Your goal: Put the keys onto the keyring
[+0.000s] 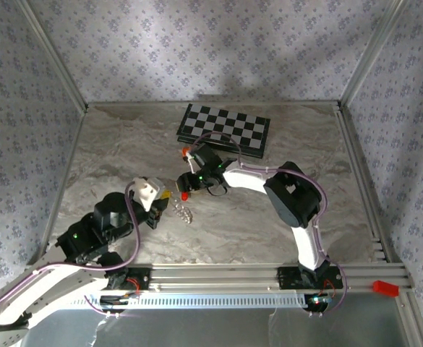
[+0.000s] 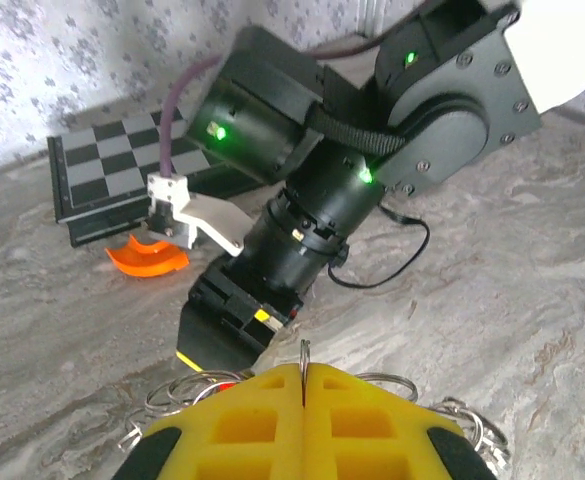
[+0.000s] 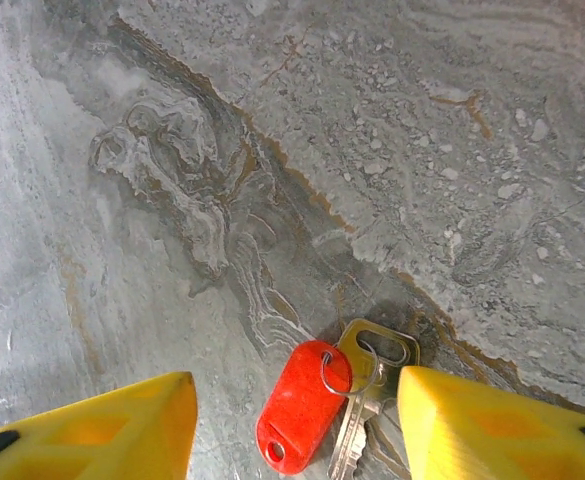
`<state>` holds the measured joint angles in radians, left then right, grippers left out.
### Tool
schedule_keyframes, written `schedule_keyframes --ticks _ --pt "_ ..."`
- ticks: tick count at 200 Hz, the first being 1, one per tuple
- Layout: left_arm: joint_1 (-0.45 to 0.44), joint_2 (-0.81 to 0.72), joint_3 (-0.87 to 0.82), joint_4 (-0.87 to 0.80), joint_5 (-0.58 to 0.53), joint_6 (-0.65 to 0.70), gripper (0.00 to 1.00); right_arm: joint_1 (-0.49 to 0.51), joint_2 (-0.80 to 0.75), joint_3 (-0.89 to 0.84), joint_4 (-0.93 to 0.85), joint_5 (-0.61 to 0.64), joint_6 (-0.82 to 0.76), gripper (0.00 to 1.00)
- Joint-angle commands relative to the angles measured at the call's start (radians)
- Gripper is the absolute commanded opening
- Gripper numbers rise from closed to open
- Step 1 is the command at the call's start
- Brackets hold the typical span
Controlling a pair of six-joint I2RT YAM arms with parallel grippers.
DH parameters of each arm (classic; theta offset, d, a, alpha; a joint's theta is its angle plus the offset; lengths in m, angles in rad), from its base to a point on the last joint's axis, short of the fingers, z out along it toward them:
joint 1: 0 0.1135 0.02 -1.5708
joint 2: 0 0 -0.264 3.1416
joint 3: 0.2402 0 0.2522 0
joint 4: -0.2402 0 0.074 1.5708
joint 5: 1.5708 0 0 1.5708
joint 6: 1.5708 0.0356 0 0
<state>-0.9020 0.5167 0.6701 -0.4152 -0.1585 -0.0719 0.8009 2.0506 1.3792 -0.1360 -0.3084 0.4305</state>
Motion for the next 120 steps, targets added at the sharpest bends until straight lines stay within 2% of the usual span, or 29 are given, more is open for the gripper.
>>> schedule_keyframes --ticks 1,38,80,120 --pt "0.012 -0.006 0.008 0.065 -0.023 0.02 0.0 -0.005 0.035 0.037 -0.037 -0.013 0.01 0.54" --pt "0.019 0.018 -0.002 0.09 0.001 0.024 0.0 0.001 0.056 0.063 -0.084 0.006 -0.009 0.5" --pt "0.03 0.032 -0.004 0.099 0.031 0.018 0.0 -0.002 0.061 0.066 -0.108 0.015 -0.015 0.38" --pt "0.032 0.029 -0.014 0.104 0.033 0.011 0.0 -0.003 0.078 0.092 -0.113 -0.019 -0.002 0.33"
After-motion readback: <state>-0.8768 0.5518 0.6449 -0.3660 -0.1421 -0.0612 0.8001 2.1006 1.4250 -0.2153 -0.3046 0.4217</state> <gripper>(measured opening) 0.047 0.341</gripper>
